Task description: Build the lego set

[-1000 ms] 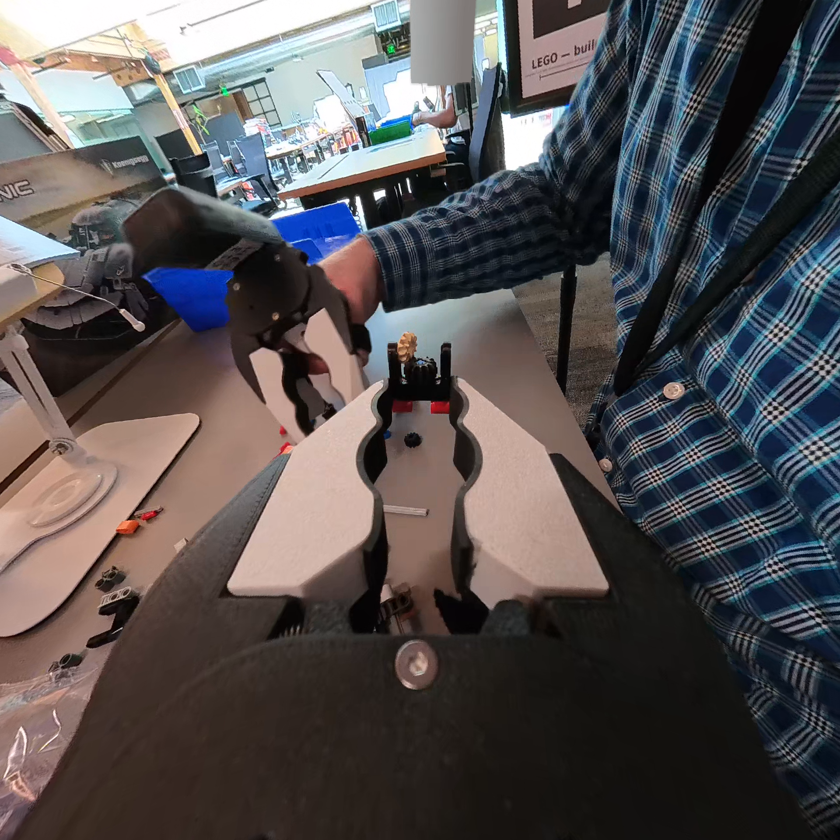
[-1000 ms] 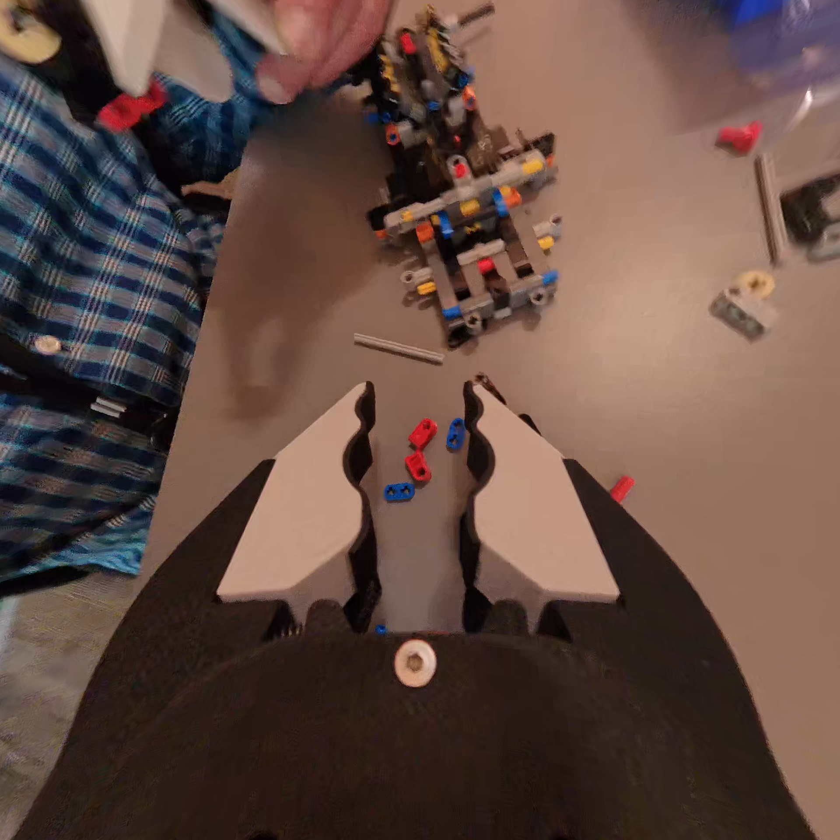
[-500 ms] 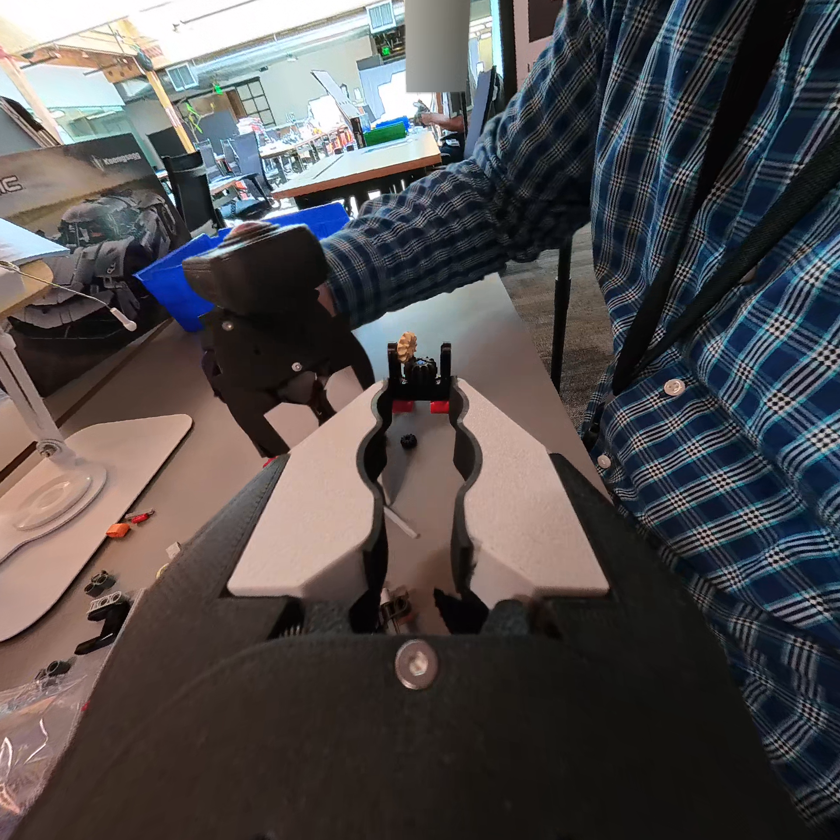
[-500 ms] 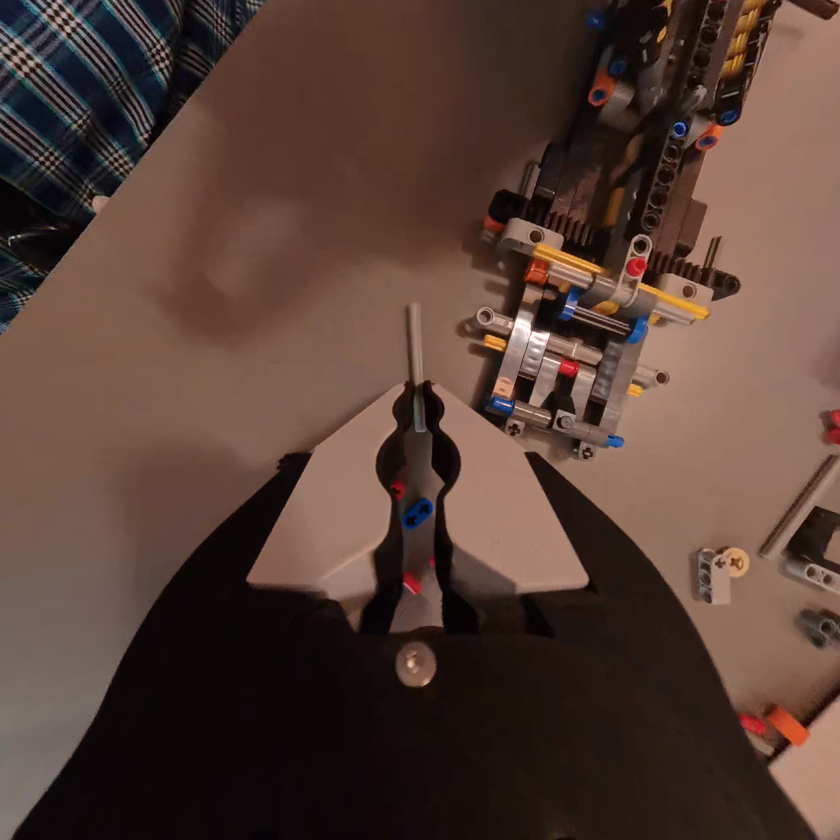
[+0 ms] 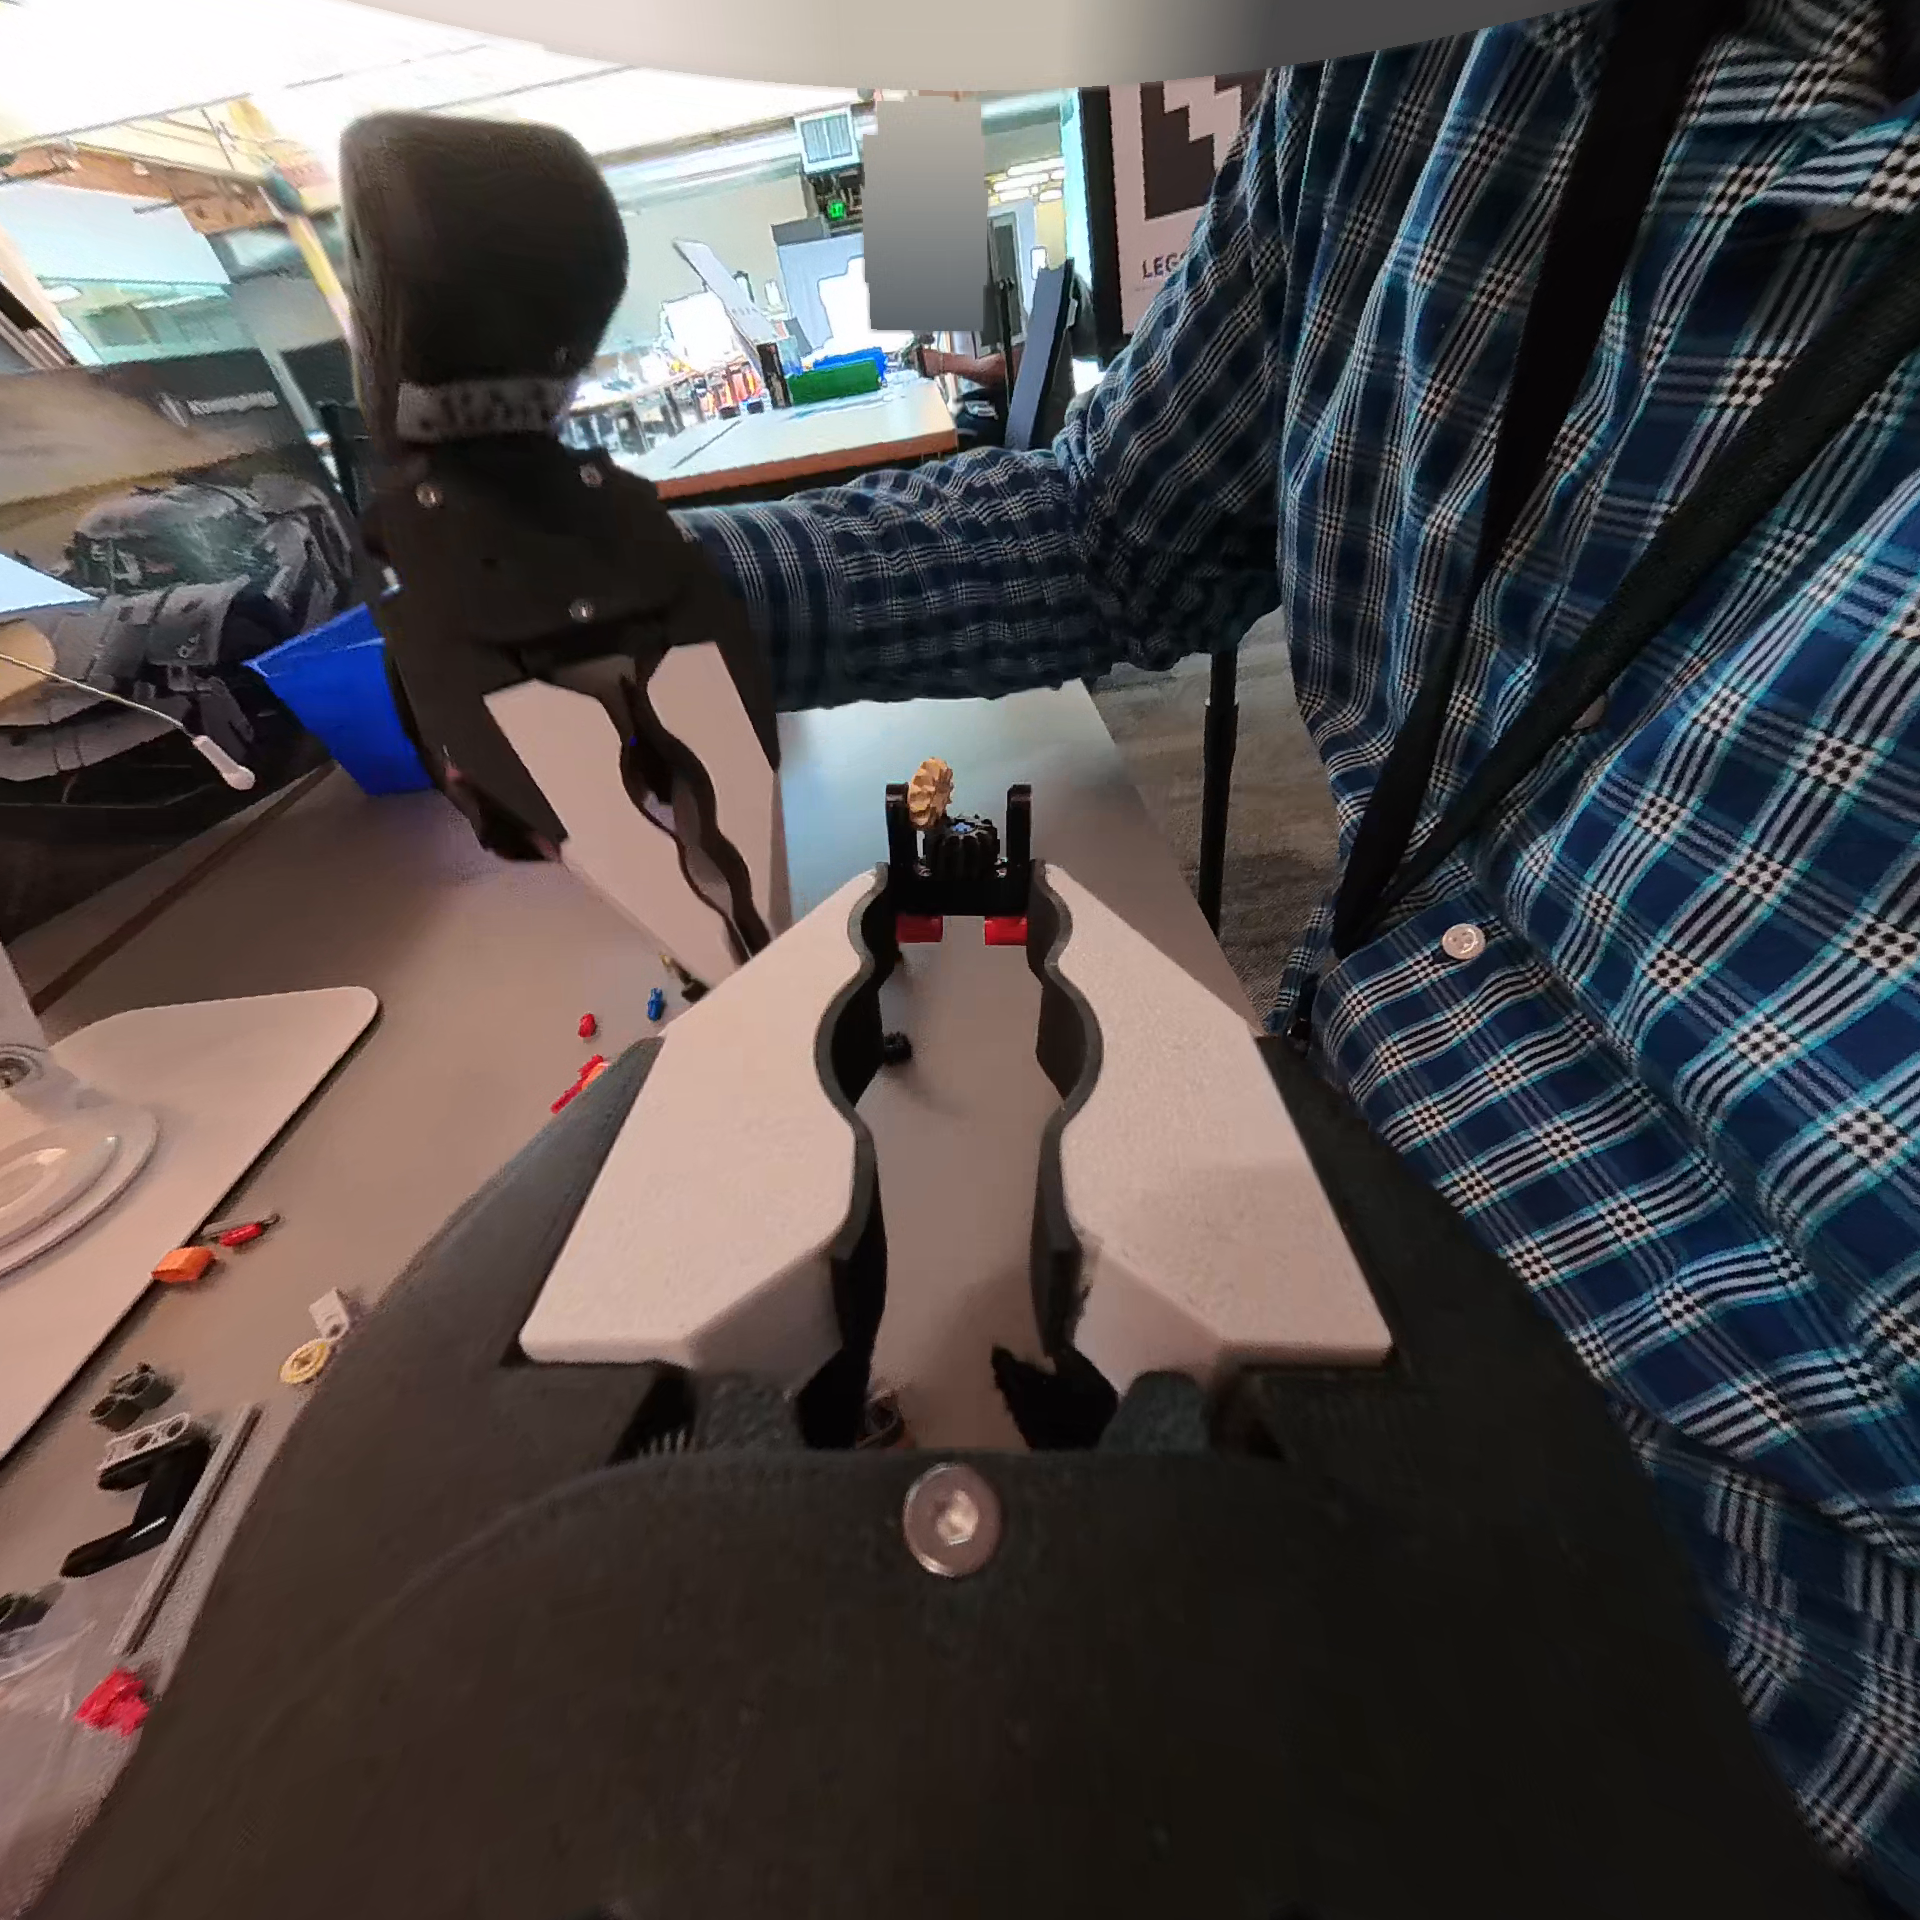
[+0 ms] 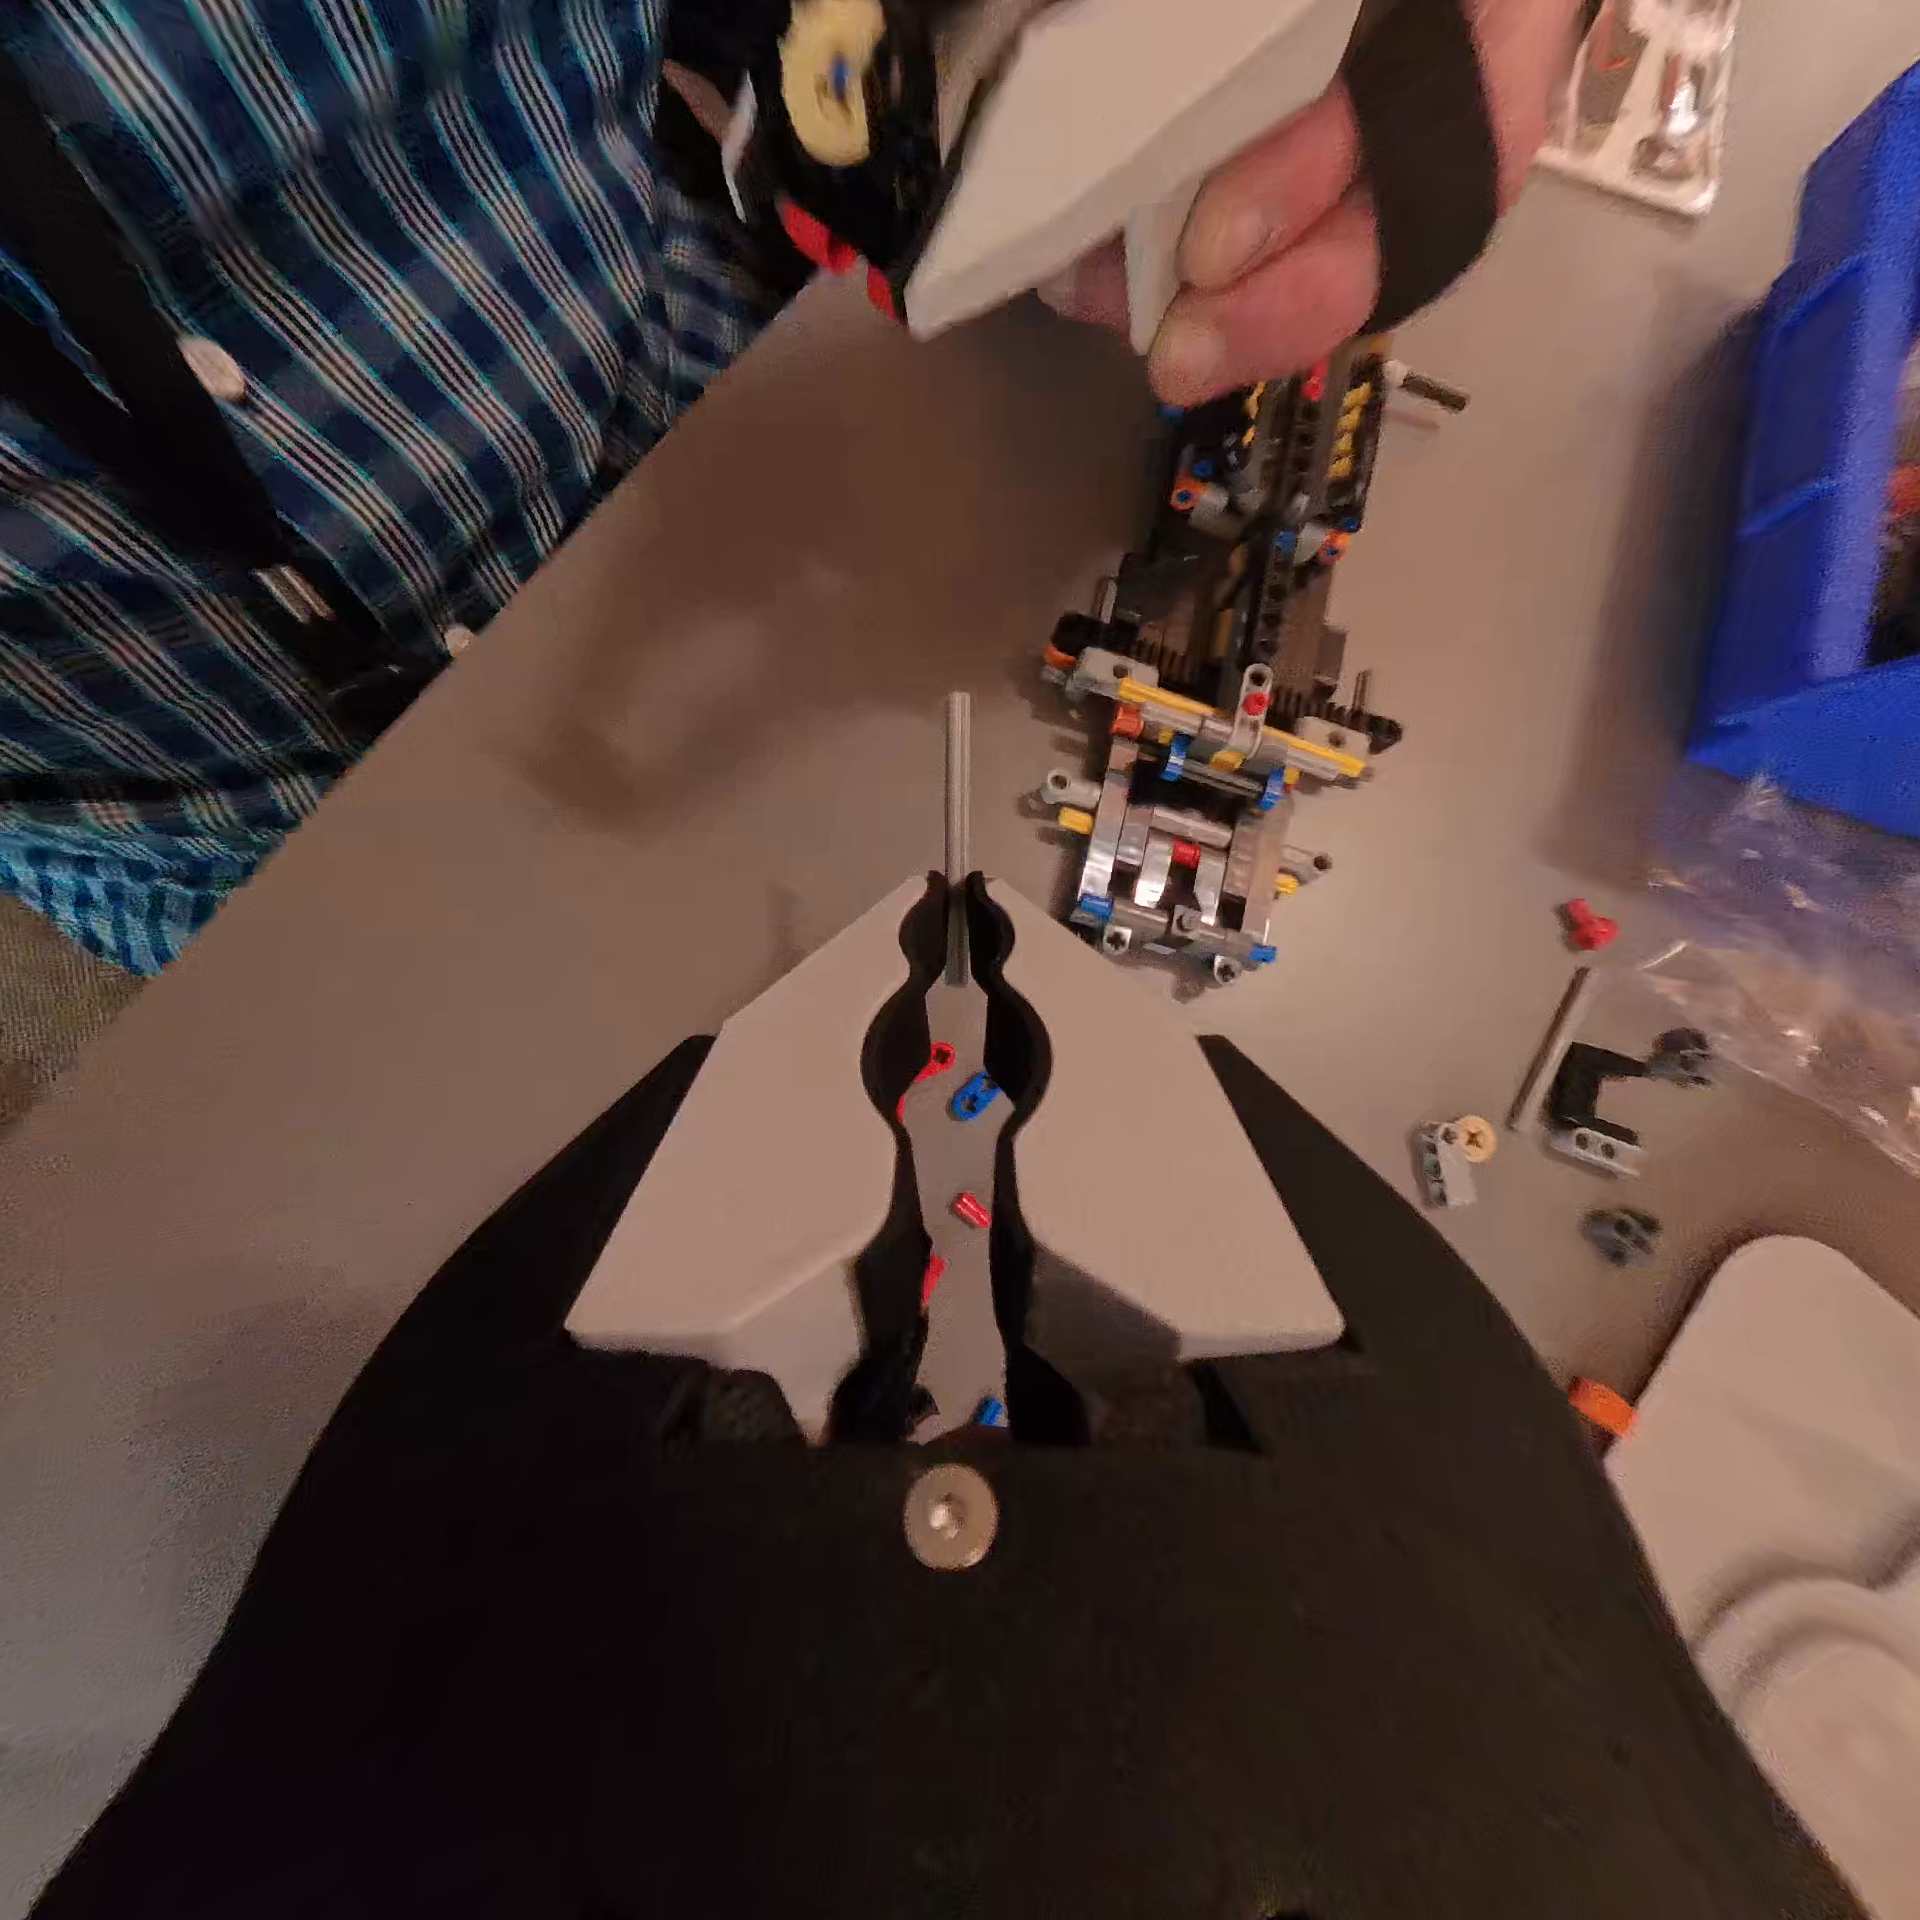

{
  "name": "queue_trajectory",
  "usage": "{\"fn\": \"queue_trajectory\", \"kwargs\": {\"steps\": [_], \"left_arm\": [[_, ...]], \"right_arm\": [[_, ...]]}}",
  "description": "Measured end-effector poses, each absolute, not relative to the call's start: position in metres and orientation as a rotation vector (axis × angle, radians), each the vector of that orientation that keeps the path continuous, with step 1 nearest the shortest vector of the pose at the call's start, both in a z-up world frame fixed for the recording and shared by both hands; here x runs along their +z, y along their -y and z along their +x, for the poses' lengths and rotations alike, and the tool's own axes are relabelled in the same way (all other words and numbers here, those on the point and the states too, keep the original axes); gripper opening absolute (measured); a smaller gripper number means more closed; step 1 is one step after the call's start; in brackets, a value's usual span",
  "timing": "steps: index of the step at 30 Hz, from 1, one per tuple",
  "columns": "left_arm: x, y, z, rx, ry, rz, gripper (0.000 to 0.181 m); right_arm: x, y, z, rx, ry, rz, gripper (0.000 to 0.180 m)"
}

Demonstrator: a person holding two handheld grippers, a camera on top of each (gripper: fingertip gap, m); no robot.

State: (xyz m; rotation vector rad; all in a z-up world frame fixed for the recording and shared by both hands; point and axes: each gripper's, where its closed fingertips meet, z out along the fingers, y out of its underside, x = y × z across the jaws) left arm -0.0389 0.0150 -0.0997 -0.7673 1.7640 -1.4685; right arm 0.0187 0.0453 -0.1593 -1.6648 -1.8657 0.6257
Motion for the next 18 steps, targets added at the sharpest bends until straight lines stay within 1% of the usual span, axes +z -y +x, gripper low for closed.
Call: {"fn": "queue_trajectory", "kwargs": {"steps": [10, 14, 18], "left_arm": [[-0.079, -0.004, -0.042, -1.784, -1.662, -0.747, 0.023], [-0.077, -0.002, -0.040, -1.814, -1.655, -0.749, 0.023], [-0.073, 0.001, -0.039, -1.846, -1.640, -0.735, 0.023]], "right_arm": [[-0.085, -0.018, 0.007, 0.662, 1.813, -1.480, 0.000], [-0.064, 0.001, -0.006, 0.748, 1.785, -1.400, 0.000], [-0.055, 0.003, -0.016, 0.756, 1.750, -1.373, 0.000]]}}
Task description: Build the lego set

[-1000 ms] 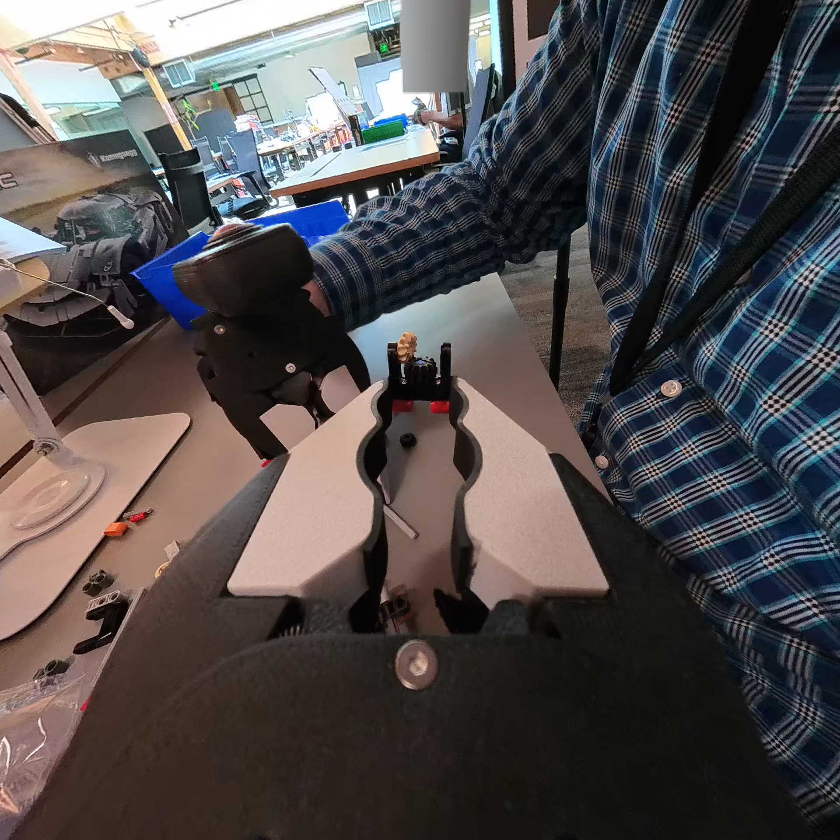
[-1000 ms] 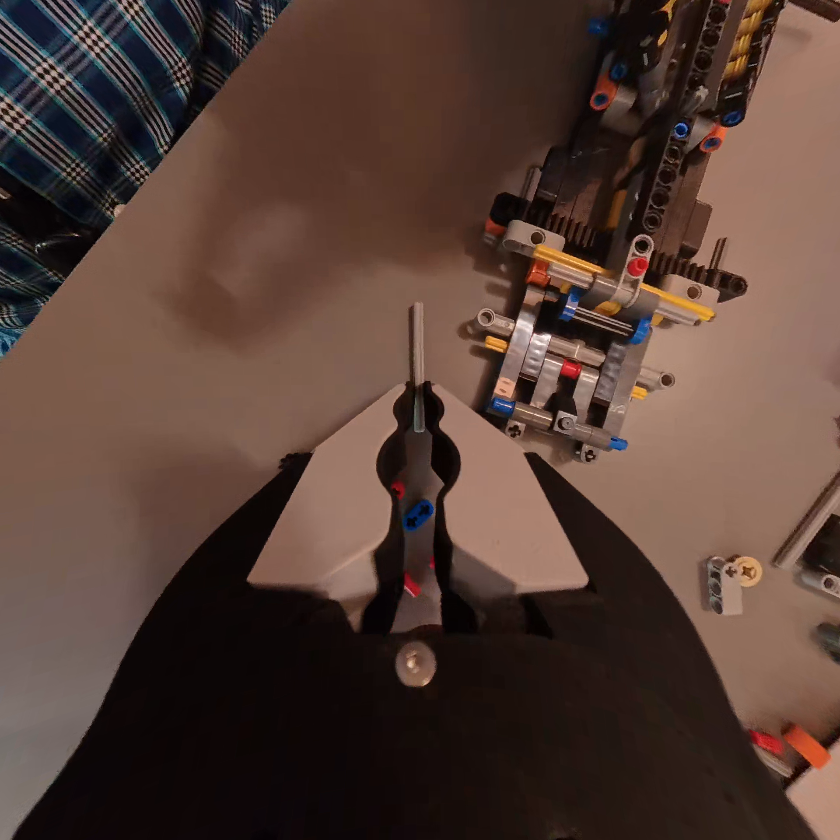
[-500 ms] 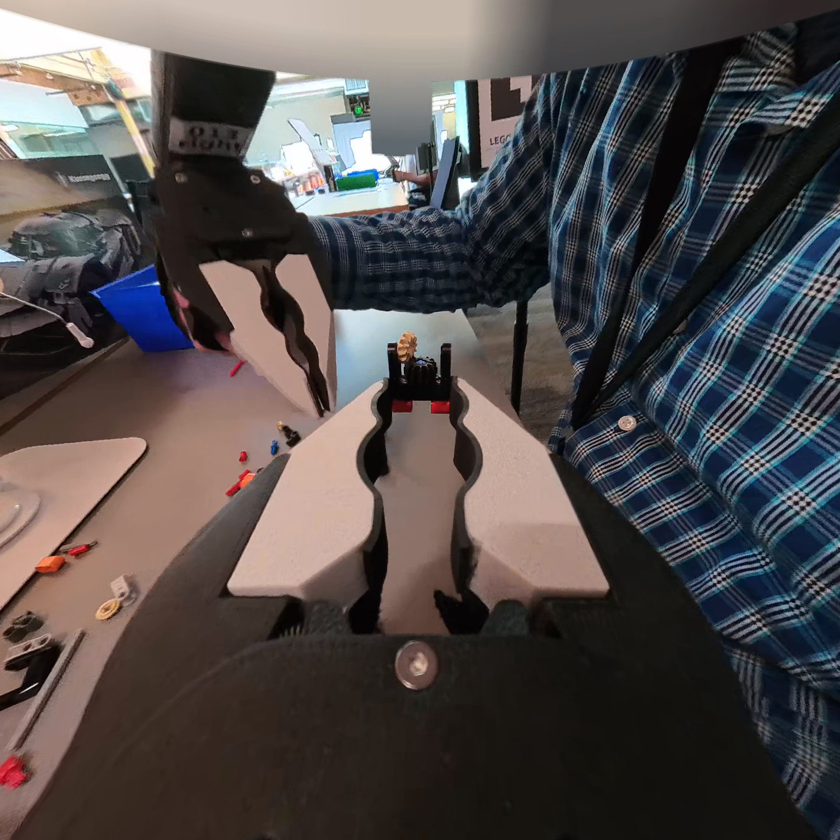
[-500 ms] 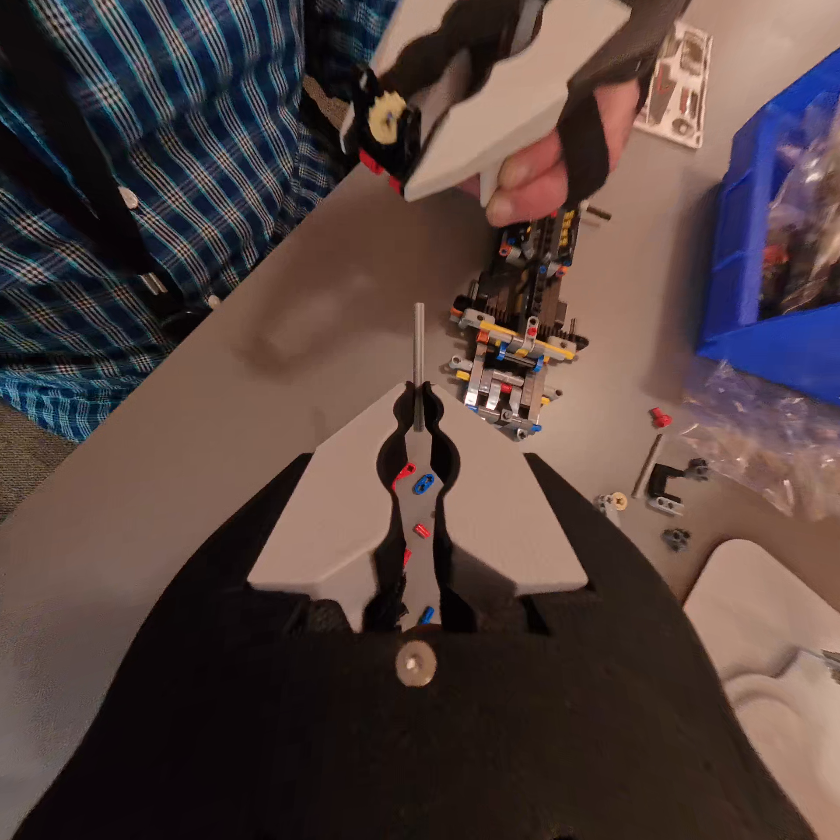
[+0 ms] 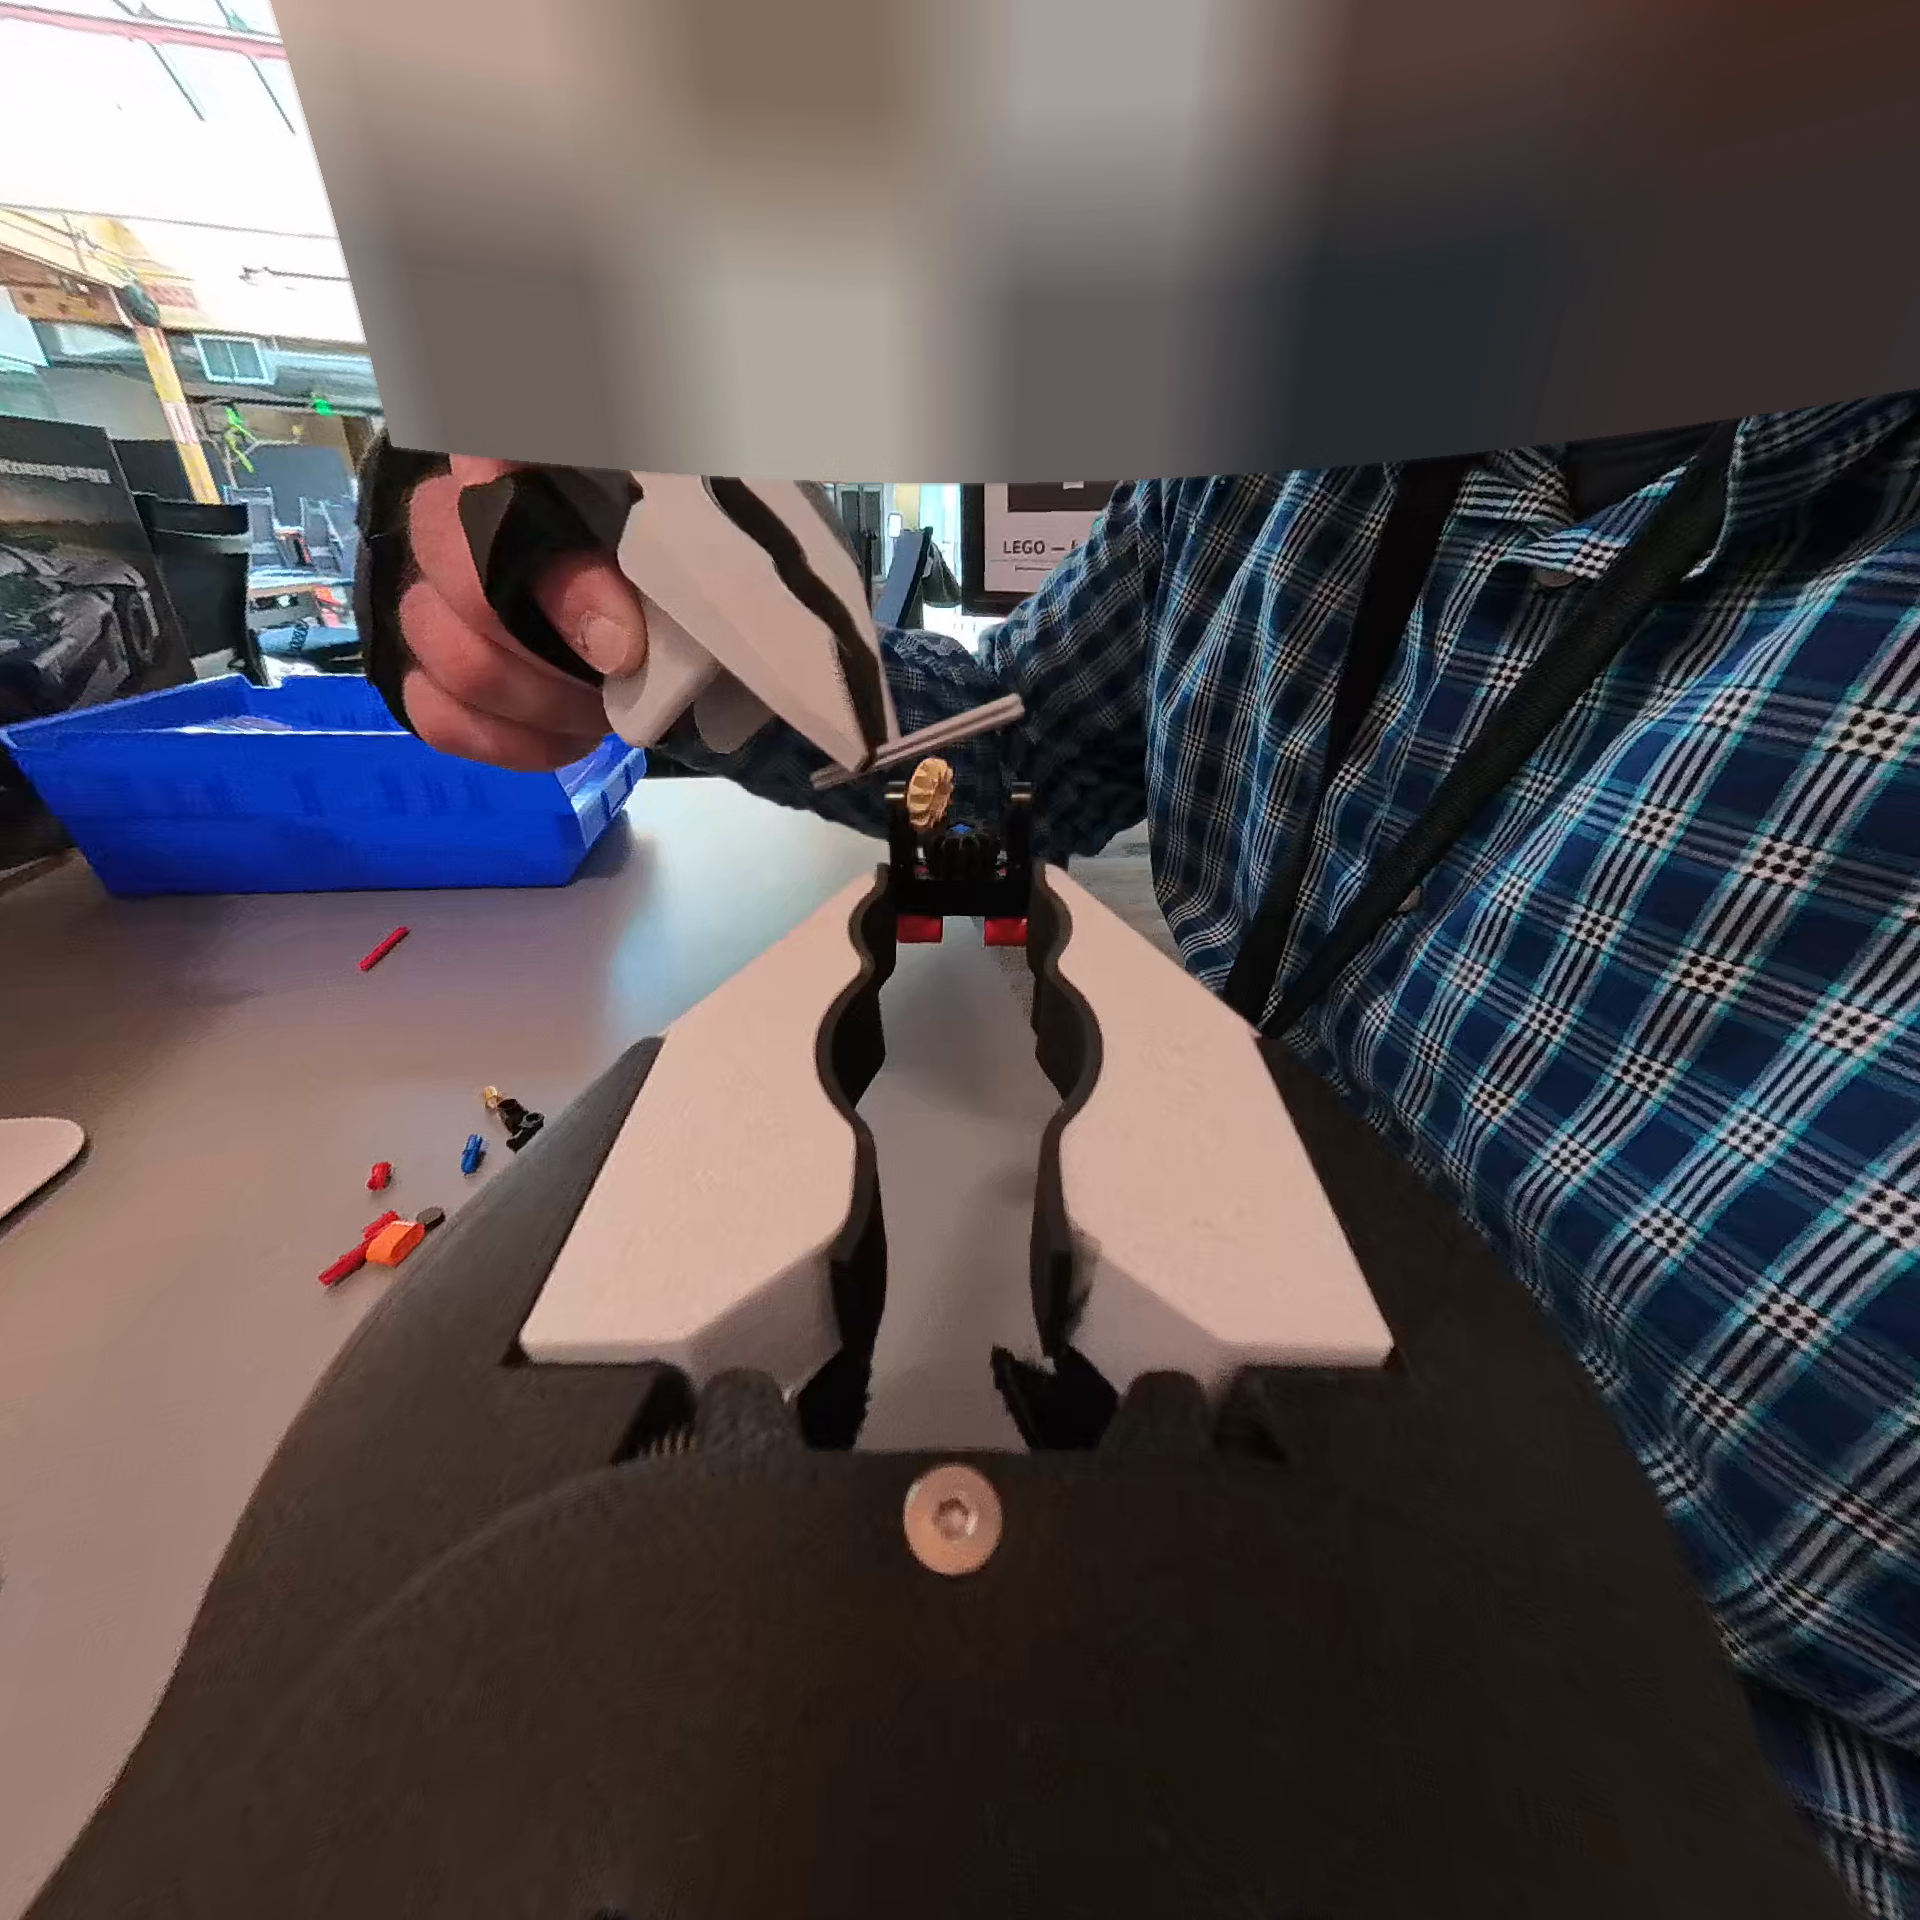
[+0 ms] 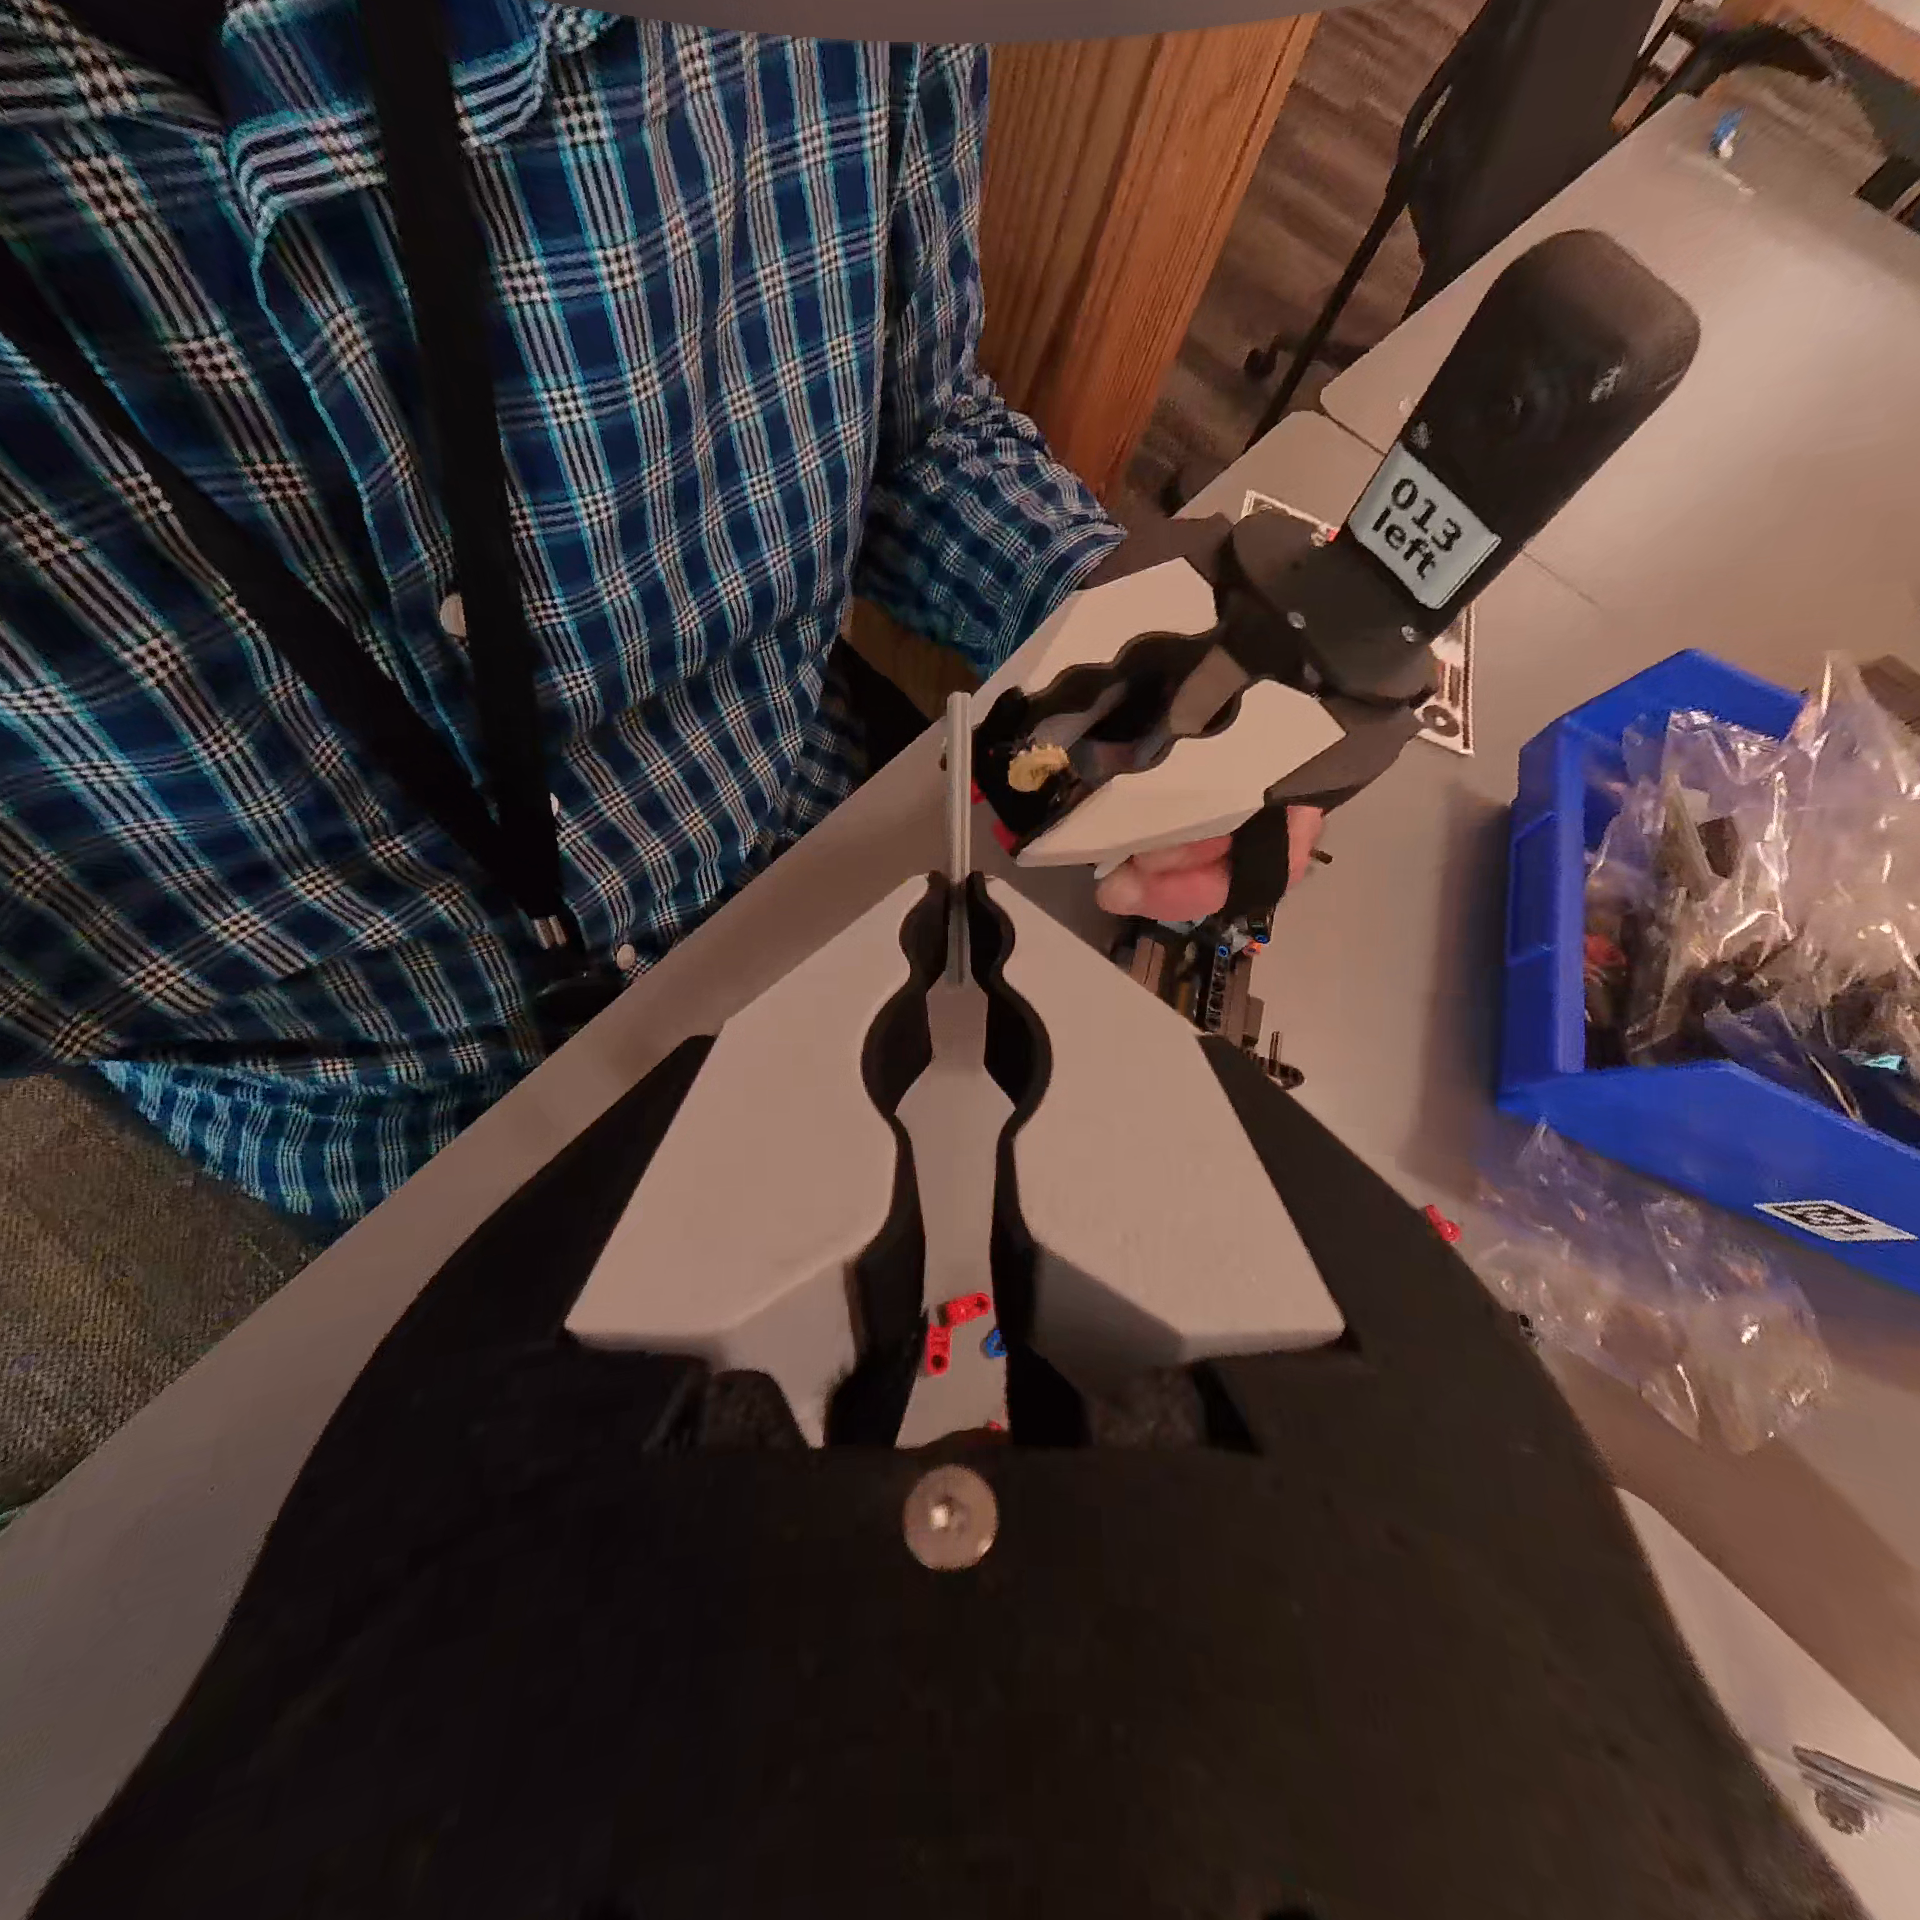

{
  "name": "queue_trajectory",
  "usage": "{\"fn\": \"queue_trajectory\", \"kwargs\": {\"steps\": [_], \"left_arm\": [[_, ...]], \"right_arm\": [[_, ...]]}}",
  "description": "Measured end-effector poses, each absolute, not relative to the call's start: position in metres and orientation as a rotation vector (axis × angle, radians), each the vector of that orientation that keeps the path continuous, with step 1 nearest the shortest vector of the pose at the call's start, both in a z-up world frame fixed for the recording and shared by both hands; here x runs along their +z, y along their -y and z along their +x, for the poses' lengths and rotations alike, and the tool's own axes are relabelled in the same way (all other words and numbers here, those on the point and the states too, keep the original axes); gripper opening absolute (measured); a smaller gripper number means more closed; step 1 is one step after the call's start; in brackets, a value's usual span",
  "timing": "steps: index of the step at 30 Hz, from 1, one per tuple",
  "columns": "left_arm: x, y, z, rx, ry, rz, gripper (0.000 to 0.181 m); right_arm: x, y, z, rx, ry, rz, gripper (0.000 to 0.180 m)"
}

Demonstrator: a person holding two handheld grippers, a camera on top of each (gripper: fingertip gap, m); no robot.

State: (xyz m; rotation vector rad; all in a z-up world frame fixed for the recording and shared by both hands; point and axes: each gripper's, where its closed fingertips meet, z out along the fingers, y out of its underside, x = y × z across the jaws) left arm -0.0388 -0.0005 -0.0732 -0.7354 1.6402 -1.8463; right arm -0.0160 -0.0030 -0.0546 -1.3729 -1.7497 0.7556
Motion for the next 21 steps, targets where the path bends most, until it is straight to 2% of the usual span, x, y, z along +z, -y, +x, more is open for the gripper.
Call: {"fn": "queue_trajectory", "kwargs": {"steps": [21], "left_arm": [[-0.066, 0.003, -0.040, -1.894, -1.619, -0.706, 0.023]], "right_arm": [[-0.057, -0.009, -0.014, 0.707, 1.727, -1.454, 0.000]]}}
